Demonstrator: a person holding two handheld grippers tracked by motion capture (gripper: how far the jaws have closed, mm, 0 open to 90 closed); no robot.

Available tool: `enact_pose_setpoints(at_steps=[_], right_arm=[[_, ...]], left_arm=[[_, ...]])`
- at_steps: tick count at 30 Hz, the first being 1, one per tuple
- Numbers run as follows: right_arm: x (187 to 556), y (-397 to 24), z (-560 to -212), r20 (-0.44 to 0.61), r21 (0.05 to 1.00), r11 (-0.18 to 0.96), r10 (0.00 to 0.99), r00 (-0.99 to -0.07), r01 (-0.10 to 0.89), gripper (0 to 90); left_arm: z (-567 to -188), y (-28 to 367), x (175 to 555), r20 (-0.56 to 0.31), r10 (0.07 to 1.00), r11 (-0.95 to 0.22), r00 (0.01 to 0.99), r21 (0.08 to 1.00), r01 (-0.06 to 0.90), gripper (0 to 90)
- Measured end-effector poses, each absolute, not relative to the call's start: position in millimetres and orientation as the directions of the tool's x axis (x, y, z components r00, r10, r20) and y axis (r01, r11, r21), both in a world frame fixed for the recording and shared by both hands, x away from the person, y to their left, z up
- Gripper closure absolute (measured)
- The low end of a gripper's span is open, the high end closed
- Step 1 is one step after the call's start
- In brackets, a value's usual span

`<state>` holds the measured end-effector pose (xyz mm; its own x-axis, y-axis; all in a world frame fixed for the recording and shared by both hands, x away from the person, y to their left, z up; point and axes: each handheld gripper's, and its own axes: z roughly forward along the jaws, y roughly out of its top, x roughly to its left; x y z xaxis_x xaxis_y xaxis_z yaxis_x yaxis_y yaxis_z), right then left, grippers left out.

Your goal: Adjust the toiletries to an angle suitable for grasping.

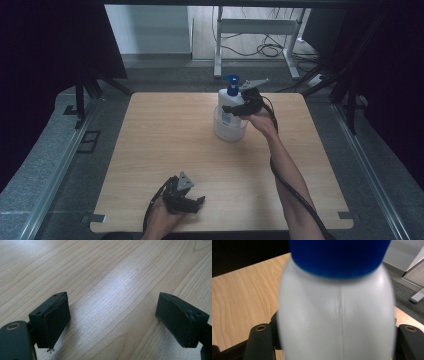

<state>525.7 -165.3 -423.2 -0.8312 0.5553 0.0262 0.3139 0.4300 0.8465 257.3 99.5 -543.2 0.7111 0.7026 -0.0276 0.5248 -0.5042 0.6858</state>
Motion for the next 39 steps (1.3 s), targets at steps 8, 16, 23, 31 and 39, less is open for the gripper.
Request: enact_pose_setpoints(at_steps=[8, 16, 23, 31, 39], right_arm=[[521.0, -167.5, -411.2, -0.001, 0.845, 0.446, 0.552, -0.834, 0.294, 29.3], [516.3, -170.5, -402.7, -0.02, 0.85, 0.447, 0.559, -0.829, 0.281, 26.2], [510.9, -171.7, -395.2, -0.025, 0.85, 0.45, 0.555, -0.832, 0.274, 24.6], [505.5, -174.3, -390.3, -0.035, 0.848, 0.456, 0.559, -0.828, 0.272, 22.8], [500.7, -179.4, -388.0, -0.04, 0.847, 0.457, 0.566, -0.823, 0.273, 19.3]], left_arm=[[-543.2, 99.5, 257.4, -0.027, 0.703, -0.504, 0.711, 0.686, 0.525, 11.6], [-543.2, 99.2, 257.5, -0.027, 0.703, -0.504, 0.711, 0.686, 0.525, 11.6], [-543.3, 98.9, 257.5, -0.028, 0.703, -0.503, 0.71, 0.687, 0.525, 11.6], [-543.2, 98.8, 257.6, -0.027, 0.703, -0.504, 0.711, 0.686, 0.525, 11.6], [-543.1, 98.5, 257.6, -0.027, 0.703, -0.504, 0.71, 0.686, 0.525, 11.6]])
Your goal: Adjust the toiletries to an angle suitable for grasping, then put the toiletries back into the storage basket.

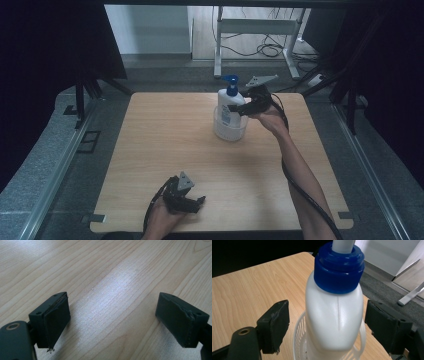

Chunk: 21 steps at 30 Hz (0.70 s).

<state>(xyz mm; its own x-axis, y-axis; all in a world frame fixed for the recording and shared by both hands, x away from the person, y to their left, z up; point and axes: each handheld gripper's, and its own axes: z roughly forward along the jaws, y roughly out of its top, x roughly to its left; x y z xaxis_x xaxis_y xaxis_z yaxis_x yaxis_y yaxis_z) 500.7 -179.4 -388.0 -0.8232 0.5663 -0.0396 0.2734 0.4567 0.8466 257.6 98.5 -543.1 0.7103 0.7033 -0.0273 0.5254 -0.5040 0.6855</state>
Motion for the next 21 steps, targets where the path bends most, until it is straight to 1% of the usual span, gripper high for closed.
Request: enact_pose_setpoints(at_steps=[10, 21], right_arm=[[493.8, -184.7, -384.1, -0.038, 0.85, 0.452, 0.565, -0.824, 0.271, 13.7], [484.1, -191.4, -380.7, -0.035, 0.85, 0.45, 0.566, -0.823, 0.274, 12.8]], left_arm=[[-543.3, 98.2, 257.7, -0.028, 0.704, -0.503, 0.71, 0.686, 0.525, 11.6], [-543.2, 98.1, 257.7, -0.028, 0.704, -0.503, 0.71, 0.686, 0.525, 11.6]])
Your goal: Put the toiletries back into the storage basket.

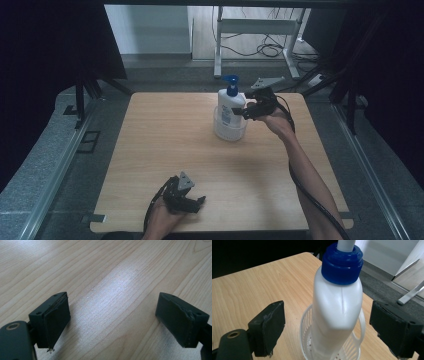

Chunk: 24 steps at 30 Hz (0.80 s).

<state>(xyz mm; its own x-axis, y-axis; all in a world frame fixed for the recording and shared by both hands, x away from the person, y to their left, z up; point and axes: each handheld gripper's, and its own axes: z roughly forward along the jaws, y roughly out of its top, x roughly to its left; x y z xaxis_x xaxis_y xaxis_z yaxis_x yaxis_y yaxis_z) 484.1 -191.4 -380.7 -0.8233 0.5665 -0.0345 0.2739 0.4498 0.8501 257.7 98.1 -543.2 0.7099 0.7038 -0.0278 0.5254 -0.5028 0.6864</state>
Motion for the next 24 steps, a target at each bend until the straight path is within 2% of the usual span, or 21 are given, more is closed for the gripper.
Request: enact_pose_setpoints(at_steps=[11, 24], right_arm=[[473.1, -198.3, -384.4, -0.024, 0.847, 0.451, 0.564, -0.825, 0.283, 11.7], [456.3, -203.7, -389.5, -0.008, 0.835, 0.461, 0.556, -0.831, 0.301, 3.4]], left_arm=[[-543.2, 98.1, 257.7, -0.028, 0.704, -0.503, 0.71, 0.686, 0.526, 11.7], [-543.2, 98.2, 257.8, -0.027, 0.703, -0.504, 0.71, 0.686, 0.525, 11.6]])
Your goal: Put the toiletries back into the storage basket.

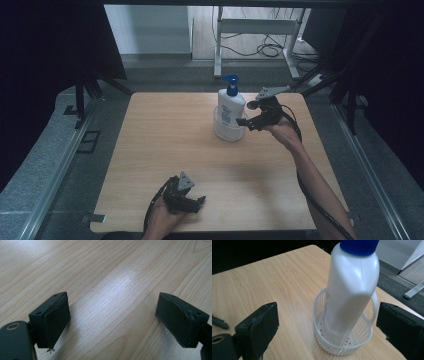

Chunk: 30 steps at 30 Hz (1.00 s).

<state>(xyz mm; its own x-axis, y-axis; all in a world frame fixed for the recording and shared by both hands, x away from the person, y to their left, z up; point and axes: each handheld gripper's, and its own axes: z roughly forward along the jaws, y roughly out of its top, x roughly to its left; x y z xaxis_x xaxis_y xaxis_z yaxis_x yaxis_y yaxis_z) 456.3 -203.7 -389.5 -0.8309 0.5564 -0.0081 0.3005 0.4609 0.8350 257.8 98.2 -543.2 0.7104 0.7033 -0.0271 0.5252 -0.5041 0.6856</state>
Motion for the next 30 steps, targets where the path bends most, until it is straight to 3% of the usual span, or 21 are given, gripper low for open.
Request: enact_pose_setpoints(at_steps=[30], right_arm=[[404.4, -223.8, -404.8, -0.04, 0.82, 0.491, 0.563, -0.825, 0.295, 0.0]], left_arm=[[-542.9, 97.9, 257.5, -0.028, 0.705, -0.503, 0.709, 0.685, 0.527, 11.7]])
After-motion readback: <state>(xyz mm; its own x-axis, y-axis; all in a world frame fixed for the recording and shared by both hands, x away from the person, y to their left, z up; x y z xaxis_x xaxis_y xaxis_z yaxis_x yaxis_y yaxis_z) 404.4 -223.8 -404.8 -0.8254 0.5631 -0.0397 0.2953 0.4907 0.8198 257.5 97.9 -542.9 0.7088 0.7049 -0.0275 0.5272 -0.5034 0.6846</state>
